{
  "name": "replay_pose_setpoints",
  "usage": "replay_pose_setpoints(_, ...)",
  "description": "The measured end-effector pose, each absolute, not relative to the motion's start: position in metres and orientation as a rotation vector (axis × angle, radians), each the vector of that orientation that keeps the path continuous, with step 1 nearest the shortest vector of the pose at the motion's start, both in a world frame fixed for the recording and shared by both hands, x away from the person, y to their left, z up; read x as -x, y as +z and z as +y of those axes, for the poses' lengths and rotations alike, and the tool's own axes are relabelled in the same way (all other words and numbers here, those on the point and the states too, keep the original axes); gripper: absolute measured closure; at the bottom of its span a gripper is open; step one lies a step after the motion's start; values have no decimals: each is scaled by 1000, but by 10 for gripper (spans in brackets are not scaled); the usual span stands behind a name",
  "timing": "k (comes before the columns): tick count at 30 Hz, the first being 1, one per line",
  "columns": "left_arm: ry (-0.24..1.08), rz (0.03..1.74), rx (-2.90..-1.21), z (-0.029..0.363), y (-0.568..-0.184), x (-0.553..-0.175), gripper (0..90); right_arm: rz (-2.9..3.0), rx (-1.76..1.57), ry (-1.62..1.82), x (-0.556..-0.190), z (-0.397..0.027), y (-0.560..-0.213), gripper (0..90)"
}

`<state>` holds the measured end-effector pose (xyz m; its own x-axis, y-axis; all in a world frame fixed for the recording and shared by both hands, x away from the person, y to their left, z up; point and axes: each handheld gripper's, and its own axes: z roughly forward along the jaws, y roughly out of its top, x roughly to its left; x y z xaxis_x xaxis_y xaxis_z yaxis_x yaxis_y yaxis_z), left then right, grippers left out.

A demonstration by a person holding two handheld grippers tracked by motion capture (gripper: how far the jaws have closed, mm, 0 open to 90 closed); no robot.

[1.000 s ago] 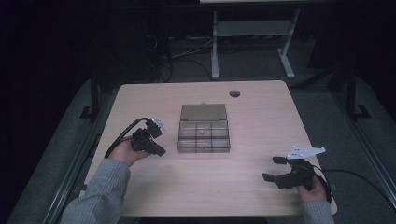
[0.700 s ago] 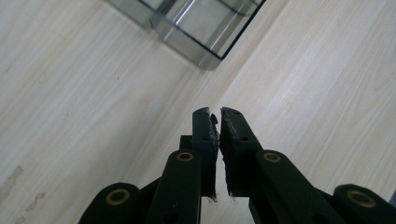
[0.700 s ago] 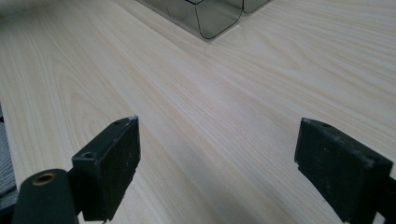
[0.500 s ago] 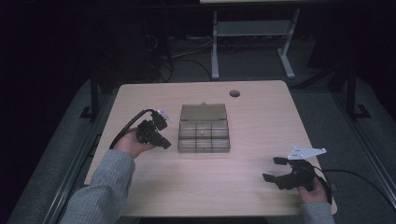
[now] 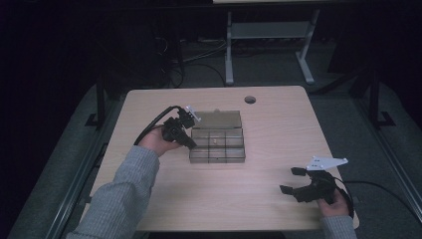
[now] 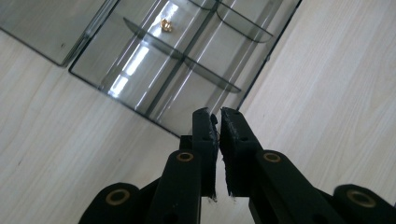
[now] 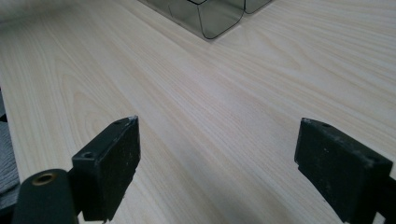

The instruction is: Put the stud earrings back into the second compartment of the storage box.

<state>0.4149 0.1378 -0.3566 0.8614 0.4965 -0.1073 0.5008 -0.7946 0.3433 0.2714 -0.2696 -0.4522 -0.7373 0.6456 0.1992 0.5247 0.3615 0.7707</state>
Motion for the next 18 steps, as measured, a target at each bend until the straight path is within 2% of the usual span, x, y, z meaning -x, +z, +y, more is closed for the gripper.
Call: replay_pose_setpoints(18,-48,730,-2696,102,-364,-448,843,2467,-1074,1340,-271,-271,-452,141)
